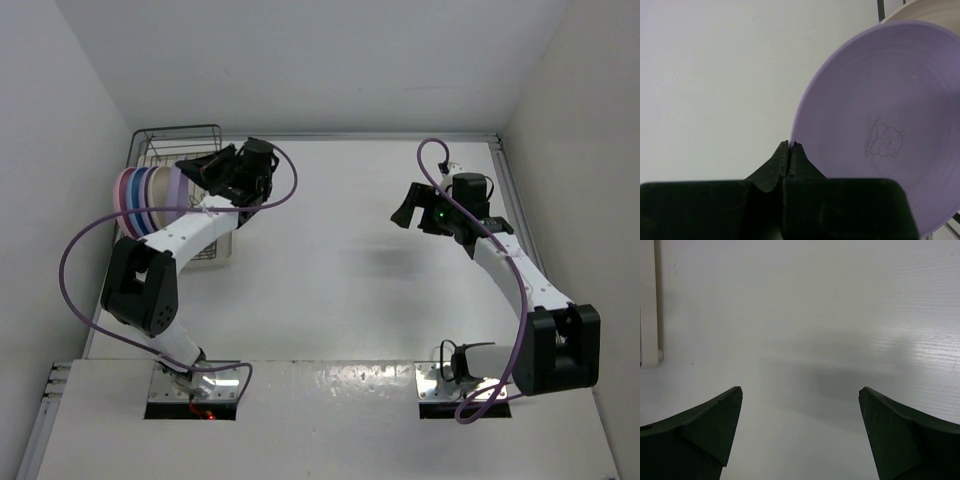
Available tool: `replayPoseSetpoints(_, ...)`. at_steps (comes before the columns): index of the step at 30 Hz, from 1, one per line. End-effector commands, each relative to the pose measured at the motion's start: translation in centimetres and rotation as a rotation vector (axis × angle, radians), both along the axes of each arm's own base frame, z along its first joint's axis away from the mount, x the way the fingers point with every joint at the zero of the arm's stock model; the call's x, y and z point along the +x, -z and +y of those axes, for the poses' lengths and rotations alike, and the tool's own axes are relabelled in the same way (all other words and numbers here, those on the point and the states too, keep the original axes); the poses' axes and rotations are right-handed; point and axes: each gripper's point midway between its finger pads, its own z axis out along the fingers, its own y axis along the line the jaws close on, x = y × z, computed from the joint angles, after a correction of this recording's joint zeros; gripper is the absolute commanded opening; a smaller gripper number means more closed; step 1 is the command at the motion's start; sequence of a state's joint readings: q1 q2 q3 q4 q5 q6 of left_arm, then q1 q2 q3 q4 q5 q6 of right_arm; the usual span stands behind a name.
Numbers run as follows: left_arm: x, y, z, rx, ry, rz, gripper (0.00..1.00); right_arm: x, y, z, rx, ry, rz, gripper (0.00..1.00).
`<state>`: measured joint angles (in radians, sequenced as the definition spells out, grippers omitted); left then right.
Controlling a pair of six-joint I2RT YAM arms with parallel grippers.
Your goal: Load the plates into the dish rack
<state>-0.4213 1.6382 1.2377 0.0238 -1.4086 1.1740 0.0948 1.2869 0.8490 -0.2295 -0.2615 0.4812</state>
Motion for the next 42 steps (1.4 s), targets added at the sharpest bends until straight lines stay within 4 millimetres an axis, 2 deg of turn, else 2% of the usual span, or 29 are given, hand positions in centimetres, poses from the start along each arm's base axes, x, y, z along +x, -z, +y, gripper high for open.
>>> replayPoseSetpoints(1,-0.6,-0.7,0.8,-0.004,-0.051,-0.026,0.00,0.3,-1.1,0.0,-0.004,0.000,-0.050,1.00)
replayPoseSetpoints(7,0.7,2.0,1.5,-0.019,-0.059,-0.002,0.00,-0.1,-0.8,-0.3,-0.033,-0.009,-0.050,1.00)
replayPoseSetpoints(11,1.5,2.6,1.6,-0.040,-0.056,-0.019,0.00,-0.2,-1.0,-0.4,-0.033,-0.003,-0.055,1.00)
replayPoseSetpoints(15,2.1,4.2,2.1,-0.055,-0.061,0.003,0.00,-0.2,-1.1,-0.4,-0.032,-0.002,-0.056,1.00)
replayPoseSetpoints(16,2.2,4.0,2.0,-0.063,-0.063,-0.010,0.00,-0.3,-0.8,-0.5,-0.034,0.002,-0.048,1.00)
replayPoseSetpoints(17,2.4,4.2,2.4,-0.077,-0.073,-0.009,0.04,-0.3,-0.9,-0.4,-0.035,-0.002,-0.052,1.00)
replayPoseSetpoints(18,2.3,4.0,2.4,-0.083,-0.075,-0.014,0.12,-0.4,-0.9,-0.4,-0.035,-0.004,-0.051,1.00)
replayPoseSetpoints(19,2.5,4.2,2.7,-0.083,-0.086,-0.010,0.22,-0.6,-0.9,0.1,-0.036,-0.017,-0.051,1.00)
replayPoseSetpoints(20,2.5,3.9,2.7,-0.083,-0.086,-0.010,0.39,-0.4,-0.8,-0.4,-0.040,-0.008,-0.048,1.00)
replayPoseSetpoints(23,3.1,2.0,2.9,-0.099,-0.092,-0.058,0.60,-0.3,-1.0,-0.5,-0.042,0.000,-0.049,1.00)
replayPoseSetpoints(25,3.4,0.1,2.8,-0.102,-0.096,-0.092,0.68,-0.4,-1.0,-0.4,-0.044,-0.004,-0.047,1.00)
replayPoseSetpoints(28,3.2,-1.8,2.9,-0.117,-0.093,-0.137,0.73,-0.4,-1.2,-0.5,-0.045,-0.005,-0.038,1.00)
replayPoseSetpoints(31,3.0,-3.2,1.4,-0.168,-0.038,-0.210,0.75,-0.2,-1.6,-0.7,-0.048,0.001,-0.045,1.00)
replayPoseSetpoints(33,2.6,-3.6,-0.6,-0.225,0.042,-0.243,0.76,0.0,-2.2,-0.7,-0.058,-0.007,-0.059,1.00)
replayPoseSetpoints(35,1.5,-2.0,-3.3,-0.271,0.127,-0.203,0.76,0.6,-3.5,-0.9,-0.090,-0.036,-0.092,1.00)
replayPoseSetpoints(36,0.5,0.2,-4.1,-0.273,0.161,-0.128,0.76,0.6,-3.5,-1.1,-0.096,-0.042,-0.079,1.00)
replayPoseSetpoints(37,-0.4,1.4,-5.3,-0.316,0.226,-0.074,0.76,0.9,-4.4,-1.4,-0.102,-0.036,-0.078,1.00)
replayPoseSetpoints(38,-2.1,3.4,-7.2,-0.340,0.282,0.008,0.76,1.7,-5.6,-1.8,-0.106,-0.039,-0.095,1.00)
replayPoseSetpoints(39,-3.1,4.7,-7.9,-0.369,0.315,0.050,0.76,1.6,-6.2,-2.3,-0.106,-0.029,-0.078,1.00)
replayPoseSetpoints(40,-4.1,7.4,-8.8,-0.421,0.362,0.131,0.76,1.4,-5.8,-2.4,-0.104,-0.023,-0.047,1.00)
replayPoseSetpoints(42,-6.1,8.3,-10.4,-0.544,0.428,0.128,0.75,0.9,-5.3,-2.8,-0.065,0.024,-0.004,1.00)
